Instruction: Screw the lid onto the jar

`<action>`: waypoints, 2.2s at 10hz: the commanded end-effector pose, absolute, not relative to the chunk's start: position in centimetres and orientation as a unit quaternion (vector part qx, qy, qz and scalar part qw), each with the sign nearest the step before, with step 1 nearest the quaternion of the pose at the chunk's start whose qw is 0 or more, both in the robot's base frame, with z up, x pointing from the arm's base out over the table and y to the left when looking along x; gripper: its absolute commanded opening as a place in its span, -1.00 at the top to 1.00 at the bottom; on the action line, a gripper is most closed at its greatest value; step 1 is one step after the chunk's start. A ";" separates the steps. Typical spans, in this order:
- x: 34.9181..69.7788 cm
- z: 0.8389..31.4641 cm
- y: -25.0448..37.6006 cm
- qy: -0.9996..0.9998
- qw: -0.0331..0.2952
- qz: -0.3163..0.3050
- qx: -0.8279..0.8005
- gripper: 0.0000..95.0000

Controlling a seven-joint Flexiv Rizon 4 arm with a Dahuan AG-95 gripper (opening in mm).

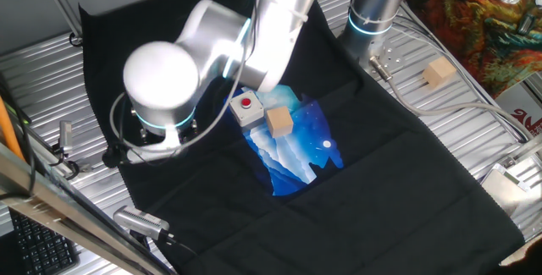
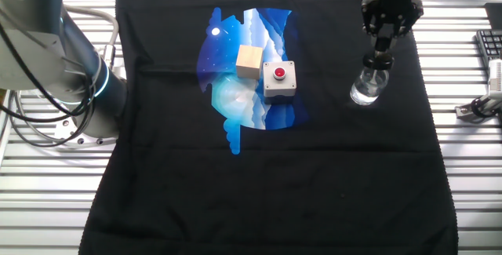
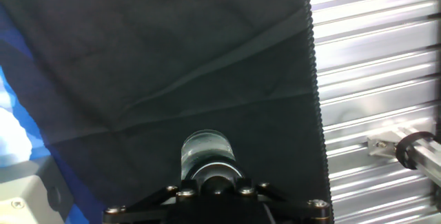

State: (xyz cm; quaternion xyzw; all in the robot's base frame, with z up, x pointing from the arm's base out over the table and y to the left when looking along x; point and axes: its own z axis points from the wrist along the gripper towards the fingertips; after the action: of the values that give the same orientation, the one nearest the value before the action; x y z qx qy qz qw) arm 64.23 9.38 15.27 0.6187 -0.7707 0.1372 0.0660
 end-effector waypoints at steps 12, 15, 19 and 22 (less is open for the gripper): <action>63.8 16.4 9.8 -0.784 -0.018 0.062 0.618 1.00; 63.7 16.4 9.7 -0.781 -0.017 0.062 0.621 1.00; 63.6 16.4 9.7 -0.778 -0.014 0.062 0.624 1.00; 63.7 16.3 9.7 -0.780 -0.015 0.062 0.622 1.00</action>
State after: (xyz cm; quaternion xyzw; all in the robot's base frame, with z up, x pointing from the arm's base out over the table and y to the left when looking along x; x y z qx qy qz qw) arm 63.70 9.70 16.30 0.6217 -0.7807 0.0619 -0.0157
